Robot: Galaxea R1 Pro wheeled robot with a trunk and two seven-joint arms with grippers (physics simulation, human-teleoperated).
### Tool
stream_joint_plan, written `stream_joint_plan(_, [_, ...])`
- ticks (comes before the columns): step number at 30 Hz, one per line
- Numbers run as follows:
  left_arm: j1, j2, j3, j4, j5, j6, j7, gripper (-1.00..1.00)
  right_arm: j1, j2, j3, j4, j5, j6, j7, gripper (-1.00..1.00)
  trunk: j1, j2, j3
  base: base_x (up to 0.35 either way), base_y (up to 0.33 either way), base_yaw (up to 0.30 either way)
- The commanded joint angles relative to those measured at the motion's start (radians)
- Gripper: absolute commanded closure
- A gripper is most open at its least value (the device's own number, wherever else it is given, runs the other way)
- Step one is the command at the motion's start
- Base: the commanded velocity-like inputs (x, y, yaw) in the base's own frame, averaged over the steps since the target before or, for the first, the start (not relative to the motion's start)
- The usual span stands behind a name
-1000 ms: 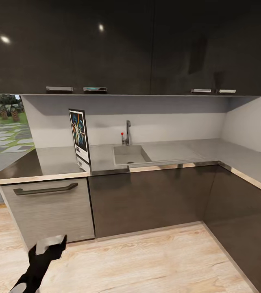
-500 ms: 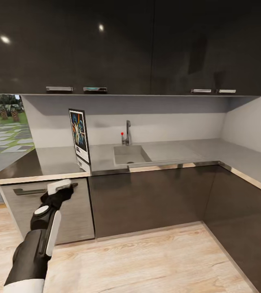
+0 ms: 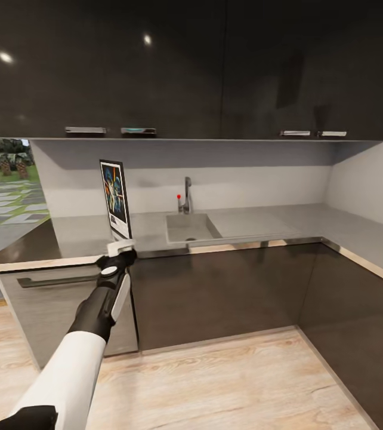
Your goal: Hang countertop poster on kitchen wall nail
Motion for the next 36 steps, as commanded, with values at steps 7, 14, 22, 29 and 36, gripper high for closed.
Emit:
stream_joint_plan(7, [-0.002, -0.001, 0.002, -0.005, -0.001, -0.001, 0.003, -1.0, -0.001, 0.0, -0.002, 0.001, 0.001, -0.003, 0.0, -1.0, 0.0, -0.001, -0.001, 0.216, -0.133, 0.0])
stream_joint_plan(14, [-0.002, -0.001, 0.006, -0.007, -0.001, -0.002, 0.004, -1.0, -0.001, 0.0, -0.002, 0.002, 0.001, -0.003, 0.0, -1.0, 0.0, -0.001, -0.001, 0.117, -0.056, 0.0])
stream_joint_plan(22, [-0.002, 0.0, 0.007, -0.009, -0.001, -0.002, 0.004, -1.0, -0.001, 0.0, -0.002, 0.003, 0.001, -0.003, 0.0, -1.0, 0.0, -0.001, -0.001, 0.285, -0.09, 0.0])
stream_joint_plan(29, [-0.002, 0.0, 0.009, -0.009, -0.001, -0.002, 0.004, -1.0, -0.001, 0.001, -0.002, 0.003, 0.001, -0.003, 0.0, -1.0, 0.0, -0.001, -0.001, 0.3, -0.008, 0.0])
stream_joint_plan(36, [-0.002, 0.001, 0.01, -0.009, -0.001, -0.002, 0.004, -1.0, -0.001, 0.001, -0.002, 0.003, 0.001, -0.003, 0.0, -1.0, 0.0, -0.001, -0.001, 0.058, 0.005, 0.087])
